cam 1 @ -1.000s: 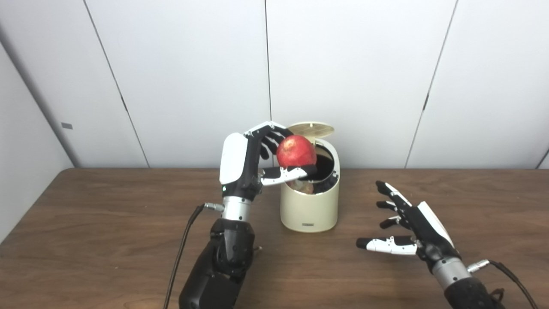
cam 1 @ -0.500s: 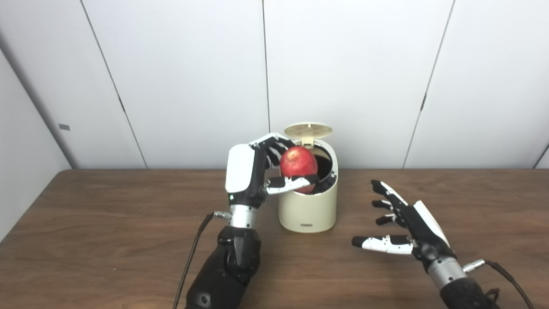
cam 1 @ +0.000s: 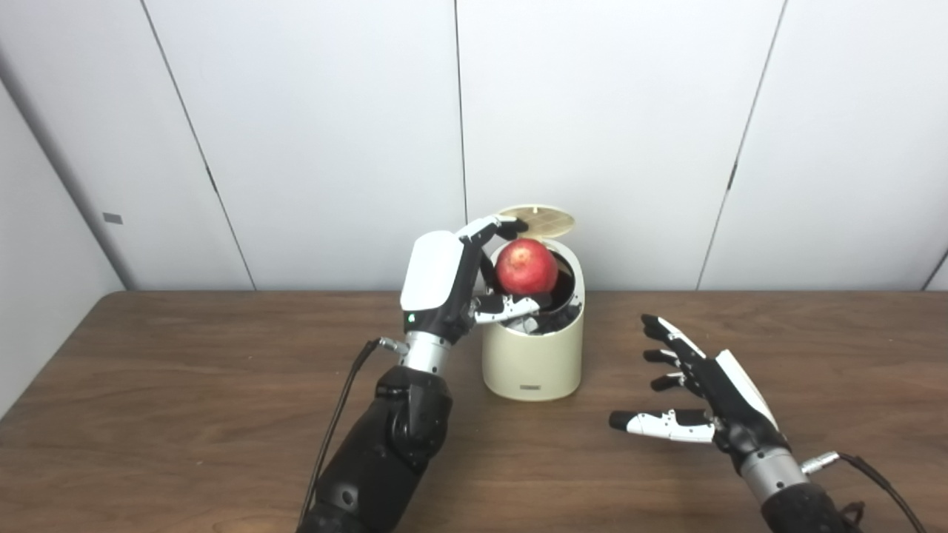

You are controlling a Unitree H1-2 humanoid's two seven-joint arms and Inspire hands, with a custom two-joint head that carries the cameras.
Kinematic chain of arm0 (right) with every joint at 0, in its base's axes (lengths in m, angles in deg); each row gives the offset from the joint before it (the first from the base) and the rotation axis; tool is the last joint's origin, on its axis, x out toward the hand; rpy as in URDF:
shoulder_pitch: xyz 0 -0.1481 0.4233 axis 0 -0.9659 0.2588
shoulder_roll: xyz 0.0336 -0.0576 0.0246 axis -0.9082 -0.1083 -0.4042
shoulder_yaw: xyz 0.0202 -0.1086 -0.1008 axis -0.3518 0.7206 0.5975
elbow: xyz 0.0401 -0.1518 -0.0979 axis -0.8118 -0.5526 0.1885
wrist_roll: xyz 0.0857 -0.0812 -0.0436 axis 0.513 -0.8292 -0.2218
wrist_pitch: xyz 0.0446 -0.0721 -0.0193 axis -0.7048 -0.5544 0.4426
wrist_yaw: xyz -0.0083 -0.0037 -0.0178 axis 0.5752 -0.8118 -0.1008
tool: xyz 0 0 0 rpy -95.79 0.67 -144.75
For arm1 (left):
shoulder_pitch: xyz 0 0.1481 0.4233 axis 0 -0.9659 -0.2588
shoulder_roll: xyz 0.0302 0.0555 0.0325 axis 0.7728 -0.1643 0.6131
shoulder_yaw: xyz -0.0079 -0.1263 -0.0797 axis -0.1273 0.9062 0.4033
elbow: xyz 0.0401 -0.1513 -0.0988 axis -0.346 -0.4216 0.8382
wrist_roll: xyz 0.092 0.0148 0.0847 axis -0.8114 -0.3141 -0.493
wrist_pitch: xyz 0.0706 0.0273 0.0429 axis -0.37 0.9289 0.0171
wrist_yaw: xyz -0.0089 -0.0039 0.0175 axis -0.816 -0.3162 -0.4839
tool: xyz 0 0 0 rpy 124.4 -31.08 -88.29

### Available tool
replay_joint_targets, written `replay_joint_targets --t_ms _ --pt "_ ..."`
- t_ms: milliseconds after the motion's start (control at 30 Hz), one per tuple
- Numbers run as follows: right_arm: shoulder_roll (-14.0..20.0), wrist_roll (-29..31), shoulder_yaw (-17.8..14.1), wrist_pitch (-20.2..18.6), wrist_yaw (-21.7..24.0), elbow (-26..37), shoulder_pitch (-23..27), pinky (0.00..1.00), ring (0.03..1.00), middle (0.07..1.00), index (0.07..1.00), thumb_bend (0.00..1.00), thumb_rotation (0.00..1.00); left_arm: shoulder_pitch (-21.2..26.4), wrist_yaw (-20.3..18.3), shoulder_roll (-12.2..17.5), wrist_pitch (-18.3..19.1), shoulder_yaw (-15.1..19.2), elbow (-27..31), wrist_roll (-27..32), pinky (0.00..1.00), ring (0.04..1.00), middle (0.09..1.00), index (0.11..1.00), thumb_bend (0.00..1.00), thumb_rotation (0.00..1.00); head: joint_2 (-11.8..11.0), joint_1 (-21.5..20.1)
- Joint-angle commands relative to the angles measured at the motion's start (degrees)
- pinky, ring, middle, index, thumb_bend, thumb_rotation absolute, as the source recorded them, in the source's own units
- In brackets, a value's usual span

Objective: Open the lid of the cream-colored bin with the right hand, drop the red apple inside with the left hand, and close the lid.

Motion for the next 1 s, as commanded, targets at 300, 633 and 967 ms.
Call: replay_joint_targets --t_ms 300,633,967 --pt "0.82 -0.61 -0.05 1.11 -0.47 2.19 1.15 0.61 0.782 0.898 0.901 0.84 0.31 0.29 -1.8 0.28 1.08 -0.45 1.09 -0.03 0.52 0.626 0.661 0.775 0.95 0.19 0.05 0.04" --pt "0.61 -0.02 -0.29 1.31 -0.59 1.64 1.04 0.62 0.78 0.899 0.9 0.84 0.31 -1.19 -0.98 -0.2 -2.61 1.29 3.25 3.63 0.47 0.548 0.615 0.678 0.81 0.12 0.08 0.73" --pt "0.57 0.43 -0.54 2.67 -1.24 0.28 0.98 0.64 0.788 0.873 0.881 0.85 0.29 -3.13 7.22 -1.71 -8.9 4.11 1.88 3.75 0.39 0.474 0.479 0.506 0.52 0.0 -0.28 1.13"
